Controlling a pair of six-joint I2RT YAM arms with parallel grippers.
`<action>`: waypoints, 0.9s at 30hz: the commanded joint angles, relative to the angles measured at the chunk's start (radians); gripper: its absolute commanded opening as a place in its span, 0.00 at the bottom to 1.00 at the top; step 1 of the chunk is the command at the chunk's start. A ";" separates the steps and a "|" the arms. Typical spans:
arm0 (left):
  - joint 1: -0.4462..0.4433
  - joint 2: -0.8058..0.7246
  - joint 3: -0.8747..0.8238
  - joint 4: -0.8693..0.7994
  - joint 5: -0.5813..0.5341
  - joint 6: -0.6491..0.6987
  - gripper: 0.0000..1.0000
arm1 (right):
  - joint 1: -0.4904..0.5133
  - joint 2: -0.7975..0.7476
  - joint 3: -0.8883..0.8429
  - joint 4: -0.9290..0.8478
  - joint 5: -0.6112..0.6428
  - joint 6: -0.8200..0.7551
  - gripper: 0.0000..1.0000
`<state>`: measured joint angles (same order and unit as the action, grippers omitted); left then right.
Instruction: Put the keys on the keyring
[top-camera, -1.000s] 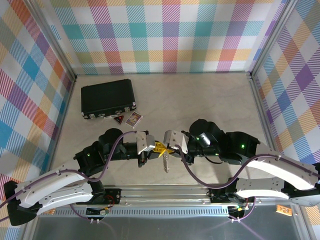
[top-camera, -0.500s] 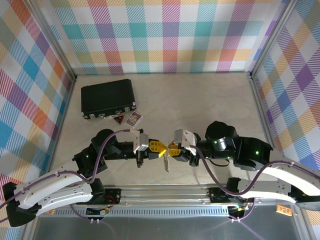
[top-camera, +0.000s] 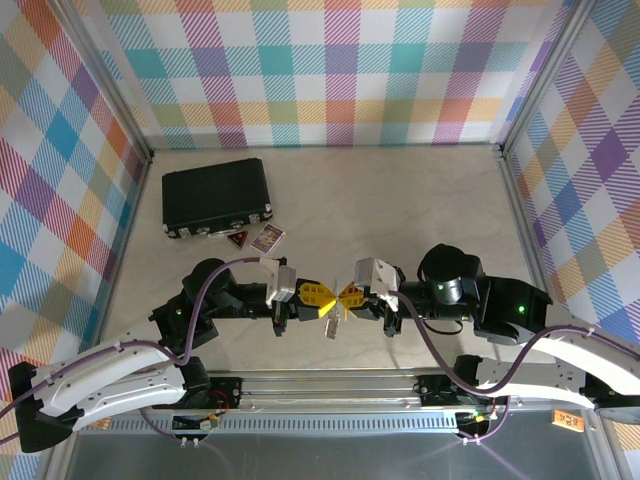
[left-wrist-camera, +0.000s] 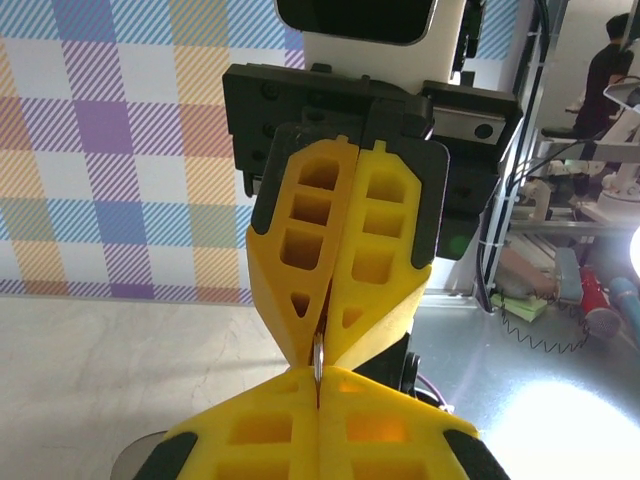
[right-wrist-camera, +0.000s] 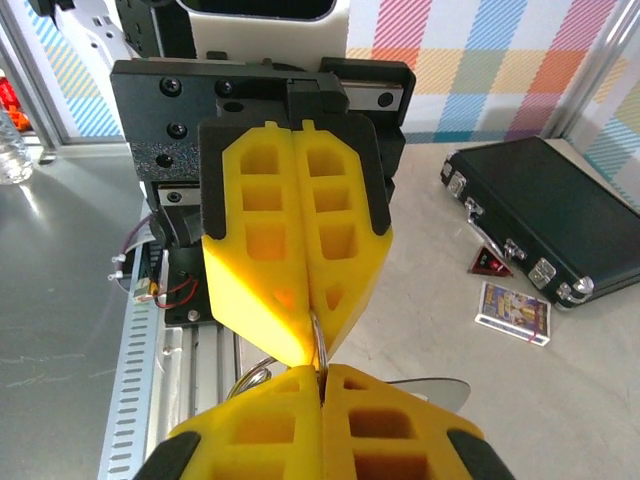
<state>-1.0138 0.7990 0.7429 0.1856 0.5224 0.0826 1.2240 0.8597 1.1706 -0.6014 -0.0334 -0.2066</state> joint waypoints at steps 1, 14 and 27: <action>0.004 -0.001 0.029 -0.060 -0.101 0.084 0.03 | 0.012 0.030 0.028 -0.044 0.019 -0.021 0.00; 0.003 0.017 0.067 -0.284 -0.225 0.215 0.10 | 0.026 0.188 0.152 -0.221 0.075 -0.100 0.00; 0.004 -0.014 0.069 -0.191 -0.130 0.150 0.00 | 0.035 0.129 0.086 -0.107 0.062 -0.050 0.01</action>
<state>-1.0142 0.8070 0.7811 -0.0887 0.3813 0.2680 1.2404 1.0283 1.2724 -0.7883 0.0753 -0.2886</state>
